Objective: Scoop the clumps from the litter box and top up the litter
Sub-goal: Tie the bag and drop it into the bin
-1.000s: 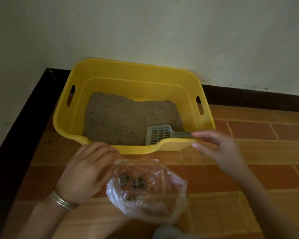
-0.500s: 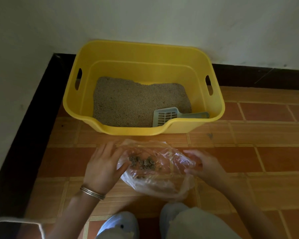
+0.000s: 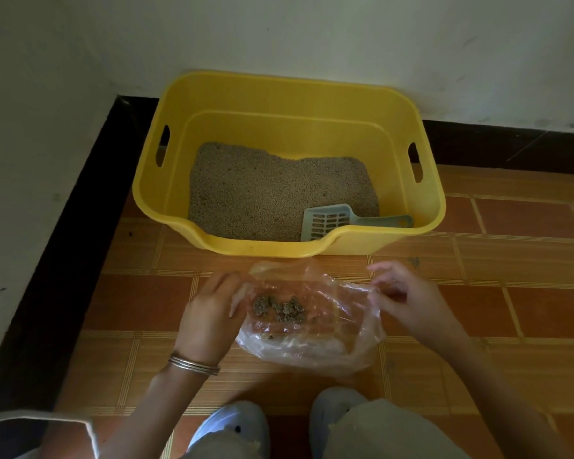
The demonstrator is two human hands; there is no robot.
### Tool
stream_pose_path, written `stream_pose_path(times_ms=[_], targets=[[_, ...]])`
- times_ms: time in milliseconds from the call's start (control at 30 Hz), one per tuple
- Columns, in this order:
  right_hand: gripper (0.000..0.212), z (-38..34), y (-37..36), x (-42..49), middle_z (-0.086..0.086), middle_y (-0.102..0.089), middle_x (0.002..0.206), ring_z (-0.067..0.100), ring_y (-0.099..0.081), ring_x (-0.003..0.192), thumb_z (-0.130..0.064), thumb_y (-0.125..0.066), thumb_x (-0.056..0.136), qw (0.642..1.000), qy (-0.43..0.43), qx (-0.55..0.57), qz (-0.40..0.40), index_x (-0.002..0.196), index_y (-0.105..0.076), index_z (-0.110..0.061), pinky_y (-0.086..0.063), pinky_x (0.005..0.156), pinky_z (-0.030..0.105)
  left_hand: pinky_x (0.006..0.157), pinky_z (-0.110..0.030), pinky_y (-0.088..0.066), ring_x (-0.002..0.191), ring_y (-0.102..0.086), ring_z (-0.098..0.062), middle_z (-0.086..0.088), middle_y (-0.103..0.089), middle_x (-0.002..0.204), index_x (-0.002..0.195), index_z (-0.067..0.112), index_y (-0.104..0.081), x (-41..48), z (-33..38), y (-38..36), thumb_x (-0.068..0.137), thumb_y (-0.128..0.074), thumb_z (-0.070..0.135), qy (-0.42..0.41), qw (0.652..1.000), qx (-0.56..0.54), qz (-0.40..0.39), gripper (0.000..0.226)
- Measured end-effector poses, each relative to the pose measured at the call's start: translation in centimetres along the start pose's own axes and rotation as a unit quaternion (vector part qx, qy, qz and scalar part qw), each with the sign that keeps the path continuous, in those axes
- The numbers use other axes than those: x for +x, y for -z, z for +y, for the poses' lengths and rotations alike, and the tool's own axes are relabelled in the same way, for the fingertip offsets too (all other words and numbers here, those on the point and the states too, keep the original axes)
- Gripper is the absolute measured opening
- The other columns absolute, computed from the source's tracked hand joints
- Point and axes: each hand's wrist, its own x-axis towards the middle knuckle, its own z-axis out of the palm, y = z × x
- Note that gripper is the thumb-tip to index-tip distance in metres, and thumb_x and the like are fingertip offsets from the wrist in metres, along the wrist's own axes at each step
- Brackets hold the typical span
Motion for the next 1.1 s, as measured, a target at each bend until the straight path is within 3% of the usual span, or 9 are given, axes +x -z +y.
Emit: stream_pose_path(times_ms=[100,233,400,567,667,767,900,1000,1100], targets=[[0.035,-1.2,0.2,-0.1,-0.015,-0.068,0.086,-0.004,-0.062,0.083,-0.012,-0.064,0.083,0.998,0.013,0.053,0.002,0.098,-0.053,-0.043,-0.048,0.071,0.015,0.052,-0.027,-0.052,0.066,-0.062,-0.012,0.003,-0.064,0.094,0.102,0.032,-0.054,0.4,0.8,0.8,0.074,-0.052,0.034,0.000,0.999,-0.047,0.020,0.029],[0.024,-2.2,0.1,0.0,-0.020,-0.066,0.095,-0.005,-0.060,0.090,-0.012,-0.058,0.088,0.996,0.040,0.075,-0.010,0.101,-0.059,-0.031,-0.048,0.074,0.013,0.064,-0.004,-0.043,0.077,-0.061,0.003,0.018,-0.063,0.093,0.109,0.027,-0.062,0.6,1.9,1.5,0.072,-0.076,0.020,0.074,0.990,-0.120,0.010,0.040],[0.019,-2.8,0.2,0.3,-0.016,-0.065,0.100,0.002,-0.060,0.097,-0.009,-0.055,0.089,0.989,0.038,0.145,-0.012,0.099,-0.064,-0.023,-0.048,0.082,0.022,0.065,-0.008,-0.045,0.071,-0.059,0.002,0.017,-0.062,0.082,0.120,0.022,-0.058,0.9,2.4,2.1,0.075,-0.072,0.033,0.133,0.983,-0.120,-0.049,0.048],[0.020,-3.8,0.7,0.1,-0.010,-0.065,0.099,0.008,-0.063,0.092,-0.012,-0.066,0.081,0.978,0.015,0.209,-0.019,0.097,-0.063,-0.023,-0.051,0.076,0.026,0.072,-0.029,-0.052,0.078,-0.058,-0.002,0.019,-0.060,0.080,0.112,0.025,-0.060,1.2,3.2,2.7,0.077,-0.073,0.036,0.123,0.987,-0.100,-0.034,0.039],[0.020,-4.4,1.2,0.2,-0.009,-0.065,0.096,0.006,-0.063,0.088,-0.011,-0.069,0.079,0.977,0.016,0.211,-0.016,0.094,-0.064,-0.022,-0.050,0.070,0.021,0.067,-0.020,-0.047,0.075,-0.058,0.004,0.021,-0.058,0.077,0.104,0.028,-0.062,1.6,3.7,3.2,0.071,-0.062,0.037,0.112,0.988,-0.105,-0.001,0.034],[0.021,-5.1,1.9,0.2,-0.006,-0.066,0.096,0.003,-0.063,0.091,-0.005,-0.070,0.076,0.984,0.019,0.176,-0.026,0.091,-0.063,-0.017,-0.052,0.071,0.019,0.065,-0.013,-0.047,0.080,-0.058,0.006,0.021,-0.059,0.077,0.101,0.031,-0.062,2.0,4.2,4.0,0.070,-0.058,0.032,0.095,0.988,-0.116,0.031,0.032],[0.026,-6.3,2.7,0.0,-0.016,-0.057,0.104,-0.004,-0.060,0.091,-0.003,-0.070,0.076,0.998,0.023,0.008,-0.050,0.090,-0.060,-0.023,-0.051,0.067,0.013,0.066,-0.008,-0.045,0.081,-0.058,0.002,0.014,-0.061,0.080,0.099,0.030,-0.061,2.4,4.5,4.8,0.072,-0.059,0.023,0.073,0.984,-0.135,0.085,0.028],[0.028,-6.5,2.9,-0.1,-0.014,-0.058,0.095,-0.001,-0.059,0.084,-0.004,-0.063,0.081,0.985,0.023,-0.160,-0.059,0.093,-0.054,-0.028,-0.050,0.060,0.016,0.065,-0.006,-0.044,0.081,-0.056,0.001,0.013,-0.059,0.080,0.099,0.022,-0.064,2.7,4.1,5.3,0.074,-0.059,0.018,0.069,0.983,-0.096,0.142,0.025],[0.024,-6.5,3.1,-0.2,-0.009,-0.062,0.081,0.002,-0.059,0.074,-0.008,-0.058,0.086,0.977,0.014,-0.208,-0.048,0.097,-0.051,-0.029,-0.051,0.065,0.019,0.066,-0.003,-0.041,0.078,-0.056,-0.002,0.006,-0.059,0.081,0.096,0.024,-0.061,2.7,3.7,5.9,0.076,-0.059,0.015,0.066,0.978,-0.105,0.170,0.023]])
